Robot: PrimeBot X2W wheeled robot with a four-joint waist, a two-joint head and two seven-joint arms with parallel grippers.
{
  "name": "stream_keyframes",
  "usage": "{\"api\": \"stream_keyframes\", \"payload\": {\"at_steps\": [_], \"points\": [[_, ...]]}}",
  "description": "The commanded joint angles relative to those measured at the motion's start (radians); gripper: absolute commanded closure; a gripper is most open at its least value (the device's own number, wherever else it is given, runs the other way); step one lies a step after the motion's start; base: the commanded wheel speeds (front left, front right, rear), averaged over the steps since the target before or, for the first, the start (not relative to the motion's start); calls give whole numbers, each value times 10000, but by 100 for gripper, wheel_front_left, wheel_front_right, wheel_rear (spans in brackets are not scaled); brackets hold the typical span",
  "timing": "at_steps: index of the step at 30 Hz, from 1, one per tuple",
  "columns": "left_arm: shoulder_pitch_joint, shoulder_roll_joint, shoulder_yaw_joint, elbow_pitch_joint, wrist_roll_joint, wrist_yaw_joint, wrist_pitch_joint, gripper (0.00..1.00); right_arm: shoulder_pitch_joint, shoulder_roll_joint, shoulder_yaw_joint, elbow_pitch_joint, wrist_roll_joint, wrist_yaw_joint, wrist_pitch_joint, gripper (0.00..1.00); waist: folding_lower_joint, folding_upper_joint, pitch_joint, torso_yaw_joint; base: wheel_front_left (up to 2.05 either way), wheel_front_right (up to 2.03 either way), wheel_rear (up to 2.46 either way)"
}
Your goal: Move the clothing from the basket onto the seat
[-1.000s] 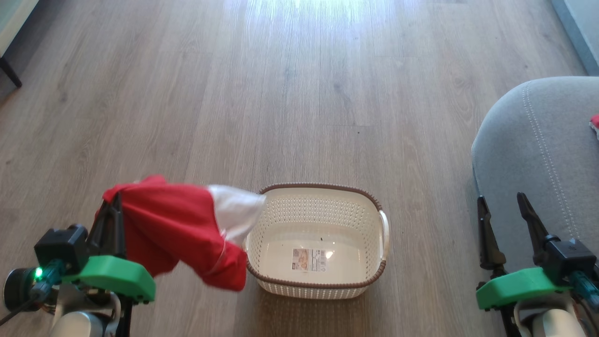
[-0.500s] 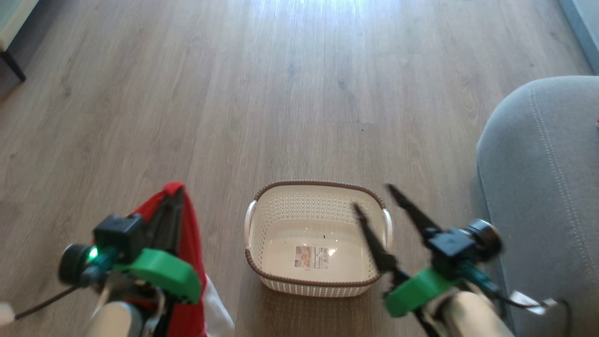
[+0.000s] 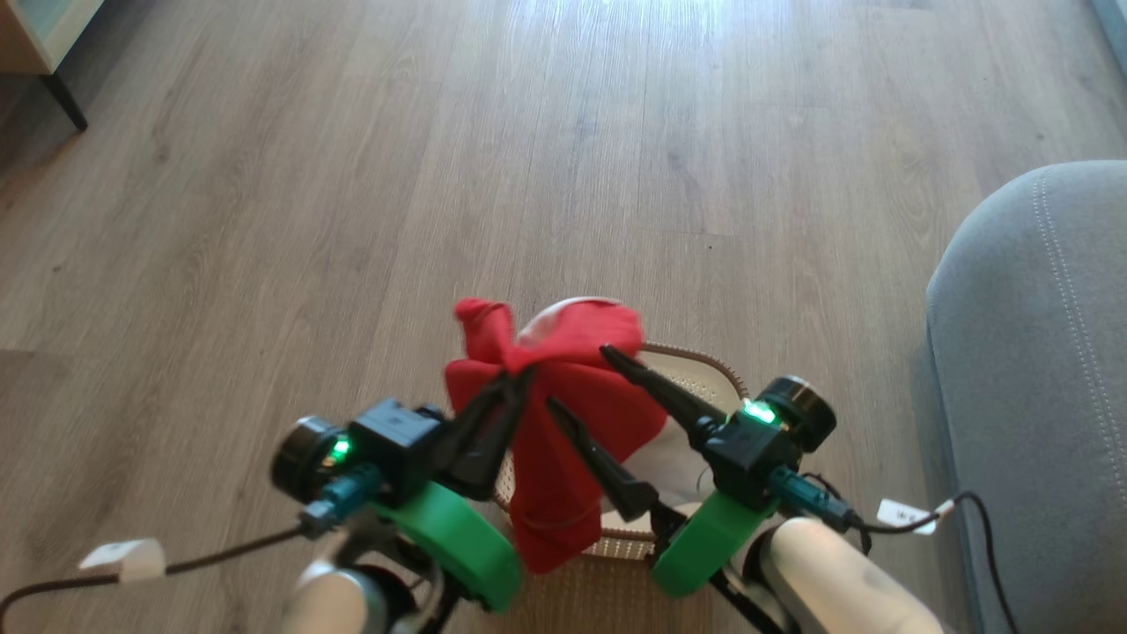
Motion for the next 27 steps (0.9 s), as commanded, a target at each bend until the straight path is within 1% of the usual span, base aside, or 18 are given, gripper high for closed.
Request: {"api": "stream_keyframes", "payload": {"at_steps": [1, 5, 6, 7, 8, 13, 14, 15, 16, 17, 18, 23, 27], "points": [[-560, -108, 90, -650, -4, -119, 82, 100, -543, -22, 129, -192, 78, -2, -48, 0, 1, 0, 10, 25, 0, 0, 0], [-653, -365, -513, -1134, -76, -394, 226, 100, -749, -46, 147, 135, 281, -2, -53, 0, 1, 0, 13, 43, 0, 0, 0], [-684, -428, -642, -1232, -102, -452, 261, 100, -776, -34, 182, 251, 383, -2, -54, 7, 1, 0, 6, 48, 0, 0, 0], [-701, -479, -751, -1311, -134, -492, 312, 100, -802, -19, 240, 361, 501, -2, -54, 64, 1, 0, 0, 51, 0, 0, 0], [-722, -505, -820, -1372, -145, -508, 359, 100, -843, -26, 347, 436, 587, -2, -54, 100, 1, 0, -3, 53, 0, 0, 0], [-776, -370, -747, -1386, -14, -414, 437, 100, -923, -8, 604, 561, 932, -2, -58, 100, 1, 0, 6, -29, 0, 0, 0], [-767, -339, -710, -1365, -10, -397, 411, 88, -938, -15, 651, 575, 963, -2, -59, 100, 1, 0, 10, -58, 0, 0, 0], [-764, -304, -680, -1339, 8, -384, 377, 65, -949, -28, 687, 583, 994, -2, -60, 100, 1, 0, 11, -85, 0, 0, 0], [-755, -269, -659, -1305, 27, -377, 334, 49, -955, -46, 712, 589, 1026, -2, -61, 100, 1, 0, 6, -116, 0, 0, 0], [-736, -253, -632, -1271, 29, -358, 286, 17, -960, -61, 715, 586, 1061, -2, -61, 100, 1, 0, 7, -154, 0, 0, 0], [-716, -245, -605, -1232, 26, -337, 231, 0, -971, -80, 707, 572, 1085, -2, -62, 100, 1, 0, 10, -195, 0, 0, 0], [-619, -194, -475, -918, 11, -254, -66, 0, -930, -315, 513, 291, 1091, -2, -64, 100, 1, 0, 48, -522, 0, 0, 0], [-504, -148, -350, -609, -19, -155, -268, 0, -841, -653, 235, -108, 1011, -2, 2, 100, 1, 0, 85, -1093, 0, 0, 0]]}}
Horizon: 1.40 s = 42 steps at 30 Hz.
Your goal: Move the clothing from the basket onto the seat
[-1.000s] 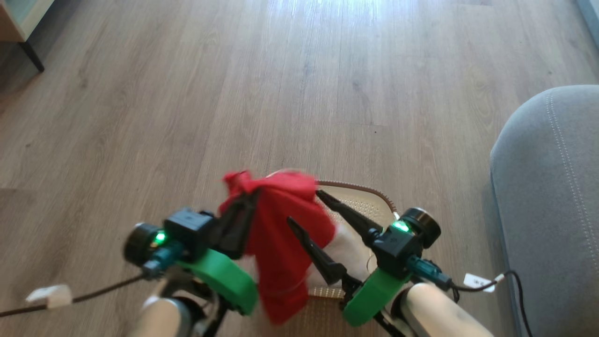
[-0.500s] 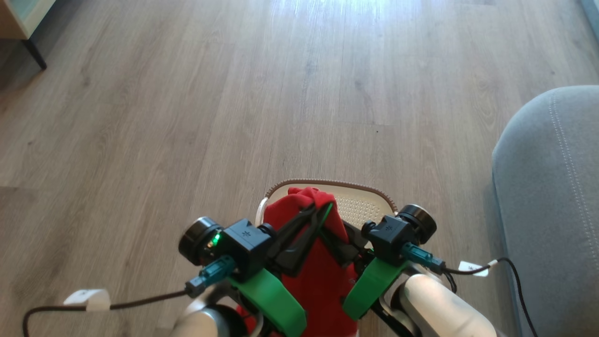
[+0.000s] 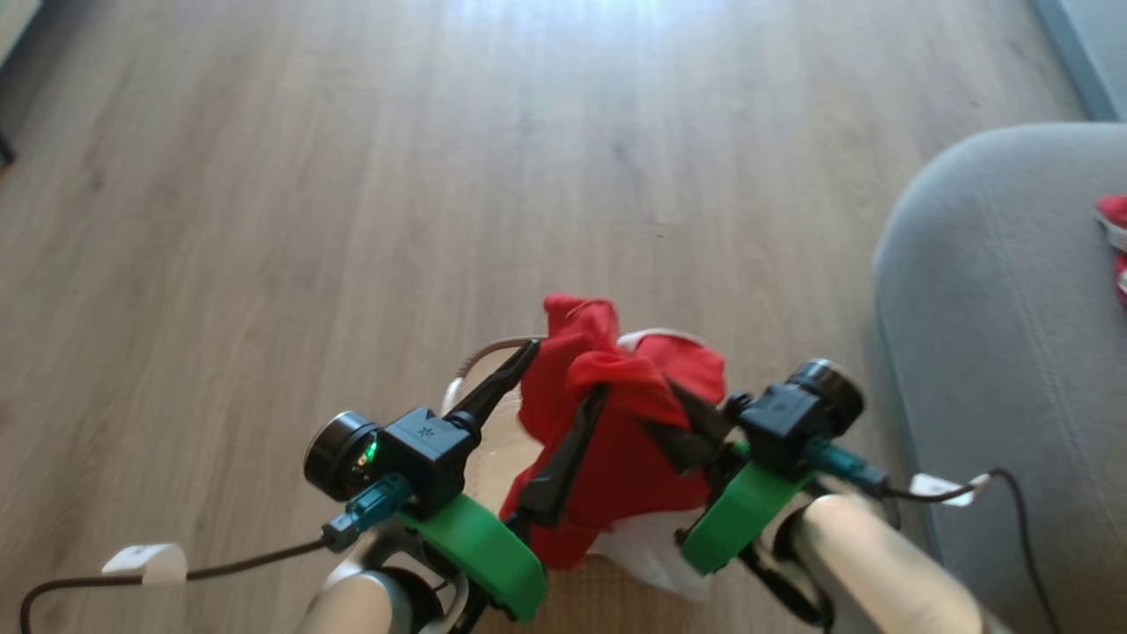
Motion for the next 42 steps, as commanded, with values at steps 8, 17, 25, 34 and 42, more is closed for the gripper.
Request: {"api": "stream_keyframes", "payload": {"at_steps": [8, 17, 25, 34, 42], "points": [[-250, 3, 247, -46, 88, 69, -345, 0, -22, -553, -1089, -1522, -234, -2, 405, 100, 0, 0, 327, -1977, 0, 0, 0], [-397, -127, -191, 57, 219, -41, -367, 0, 278, -1041, -2710, -2679, -358, -2, 851, 100, 0, 0, 819, -3835, 0, 0, 0], [-526, -189, -281, 103, 183, -49, -428, 0, 714, -1181, -3719, -3149, -458, -2, 1071, 100, 0, 0, 1015, -4793, 0, 0, 0], [-1027, -150, -384, -243, 319, -105, -174, 0, 447, -840, -4759, -3073, -434, -2, 827, 100, 0, 0, 2468, -4613, 0, 0, 0], [-2553, 73, -136, -565, 892, -205, 278, 0, -2303, -587, -6211, -2063, -259, -2, 604, 100, 0, 0, 4990, -4105, 0, 0, 0]]}}
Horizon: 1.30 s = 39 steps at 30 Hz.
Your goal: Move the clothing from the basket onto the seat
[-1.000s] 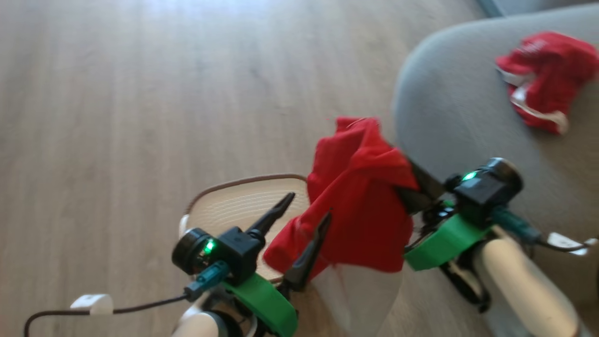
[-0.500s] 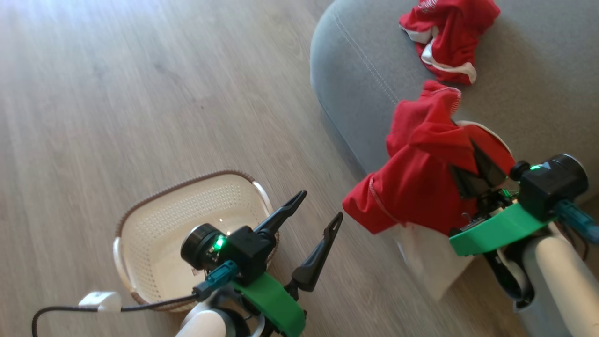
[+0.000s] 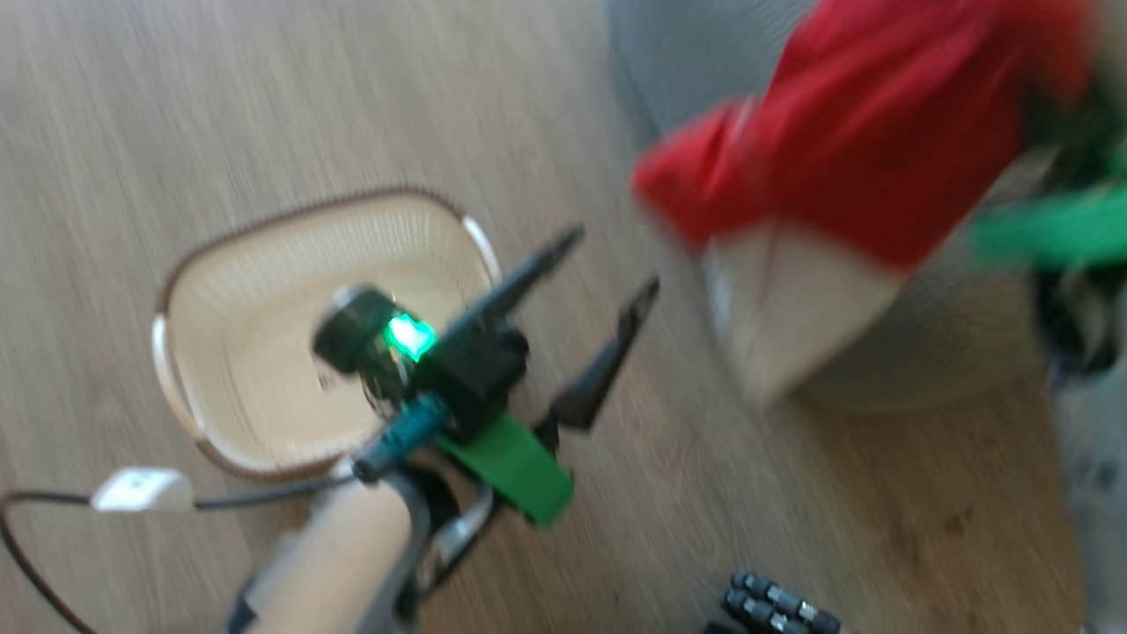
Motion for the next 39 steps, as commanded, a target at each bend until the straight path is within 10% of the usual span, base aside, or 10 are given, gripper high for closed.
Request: {"api": "stream_keyframes", "payload": {"at_steps": [1, 19, 30, 32, 33, 34, 39], "points": [[-603, 120, 423, -419, 128, -81, 80, 0, -832, -12, -249, 14, 138, -2, -76, 100, -2, 0, 1446, 399, 0, 0, 0], [-4521, 103, 388, 912, 579, -801, 638, 0, -8400, -2216, -5968, 5441, -2141, -2, 426, 100, -2, 0, 4671, 1242, 0, 0, 0], [-4011, 378, 156, 695, 809, -511, 807, 0, -7494, 12, -8971, 7992, -4794, -2, -723, 99, -2, 0, 5394, 1654, 0, 0, 0], [-3912, 465, 191, 594, 813, -446, 839, 0, -7569, 252, -9167, 8166, -5142, -2, -772, 33, -2, 0, 5417, 1648, 0, 0, 0], [-3912, 465, 191, 594, 813, -446, 839, 0, -7569, 252, -9167, 8166, -5142, -2, -772, 33, -2, 0, 5417, 1648, 0, 0, 0], [-3898, 510, 224, 546, 810, -422, 858, 0, -7665, 360, -9196, 8260, -5232, -2, -785, 0, -2, 0, 5427, 1623, 0, 0, 0], [-3786, 649, 409, 487, 709, -301, 751, 0, -7964, 555, -8734, 7988, -5428, -2, -806, 0, -2, 0, 5068, 1332, 0, 0, 0]]}}
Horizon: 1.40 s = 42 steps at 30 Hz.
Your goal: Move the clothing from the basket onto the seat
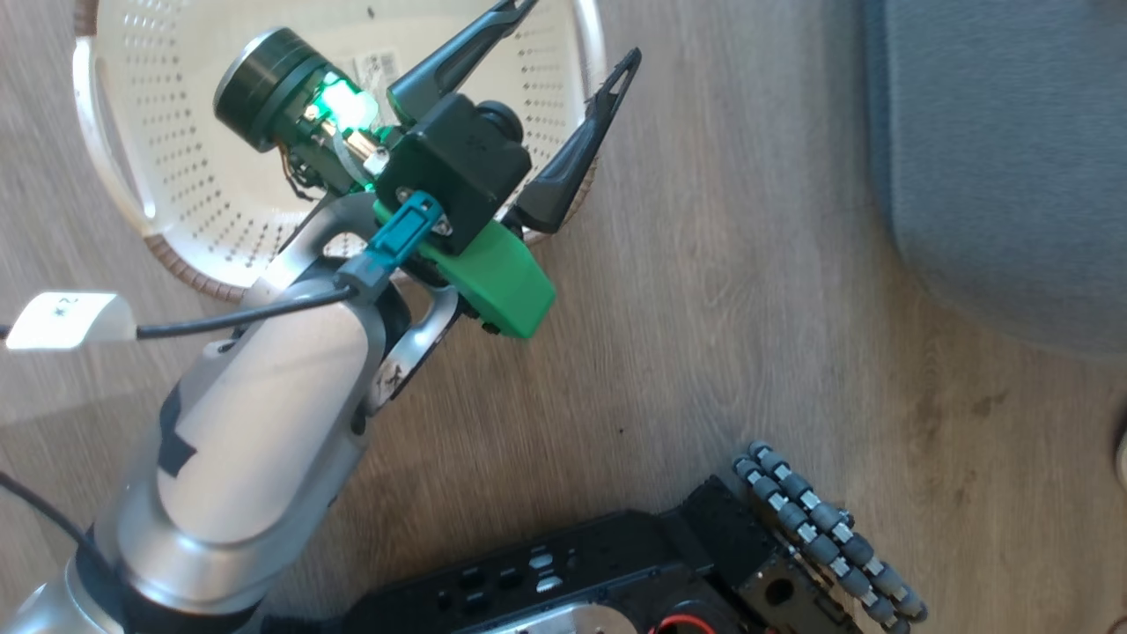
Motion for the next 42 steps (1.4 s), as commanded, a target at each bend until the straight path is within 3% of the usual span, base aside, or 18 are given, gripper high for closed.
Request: {"api": "stream_keyframes", "payload": {"at_steps": [1, 7, 16, 23, 29, 36, 42], "points": [[218, 96, 239, -389, -60, 79, -96, 0, -12, -168, 115, -393, 22, -4, 12, 0, 0, -1, -251, -159, 0, 0, 0], [689, -132, 354, 155, -475, 260, -772, 0, 1364, -177, 2117, -1074, 510, -4, 10, 0, 0, -1, -1626, -251, 0, 0, 0], [2202, -273, 910, 1412, -1392, 690, -2086, 0, 5000, -422, 4786, -2928, 2180, -4, 67, 0, 0, -1, -4303, 343, 0, 0, 0], [3673, -344, 1434, 2295, -2059, 1092, -3086, 0, 8095, -298, 5467, -5757, 3132, -4, 433, 0, 0, -1, -6202, 1421, 0, 0, 0], [4659, -207, 2094, 2905, -2557, 1519, -3441, 0, 10267, 594, 5868, -7802, 3269, -4, 807, 0, 0, -1, -7099, 2419, 0, 0, 0], [5366, 325, 2794, 3324, -2384, 1928, -3859, 0, 11769, 1128, 7138, -7837, 2731, -4, 408, 0, 0, -1, -7892, 3173, 0, 0, 0], [6039, 383, 3345, 3449, -2334, 2041, -3980, 0, 13066, 1221, 7956, -7210, 2486, -4, 59, 0, 0, -1, -8660, 3446, 0, 0, 0]]}}
